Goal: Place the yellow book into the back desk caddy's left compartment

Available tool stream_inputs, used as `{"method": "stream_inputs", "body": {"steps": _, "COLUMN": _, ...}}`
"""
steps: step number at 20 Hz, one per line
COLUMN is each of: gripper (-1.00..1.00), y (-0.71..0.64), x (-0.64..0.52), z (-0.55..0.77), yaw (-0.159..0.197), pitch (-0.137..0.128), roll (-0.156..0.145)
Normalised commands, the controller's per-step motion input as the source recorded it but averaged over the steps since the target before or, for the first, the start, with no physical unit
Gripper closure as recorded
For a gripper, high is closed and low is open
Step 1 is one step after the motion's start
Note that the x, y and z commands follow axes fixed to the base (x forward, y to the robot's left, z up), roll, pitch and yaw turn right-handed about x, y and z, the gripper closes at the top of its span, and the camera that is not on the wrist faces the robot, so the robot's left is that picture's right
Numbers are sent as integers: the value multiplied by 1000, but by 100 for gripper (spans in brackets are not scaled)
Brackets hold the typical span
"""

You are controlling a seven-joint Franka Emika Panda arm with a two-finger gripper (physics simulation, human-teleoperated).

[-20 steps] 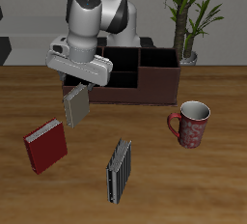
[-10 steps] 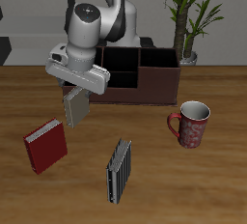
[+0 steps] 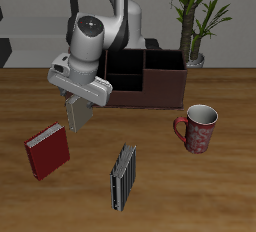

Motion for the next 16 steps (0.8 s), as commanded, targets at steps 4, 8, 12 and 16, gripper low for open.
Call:
{"method": "stream_inputs", "body": {"steps": 4, "gripper": 100, "y": -33, "x": 38, "z": -271, "yaw": -16, "pitch": 46, "roll": 4}}
{"method": "stream_inputs", "body": {"steps": 8, "gripper": 100, "y": -7, "x": -52, "z": -45, "yaw": 0, "pitch": 5, "roll": 3}}
{"method": "stream_inputs", "body": {"steps": 12, "gripper": 100, "y": 29, "x": 12, "z": 144, "yaw": 10, "pitch": -17, "roll": 16}}
{"method": "stream_inputs", "body": {"steps": 16, "gripper": 100, "y": 216, "x": 38, "z": 411, "yaw": 42, "pitch": -56, "roll": 44}}
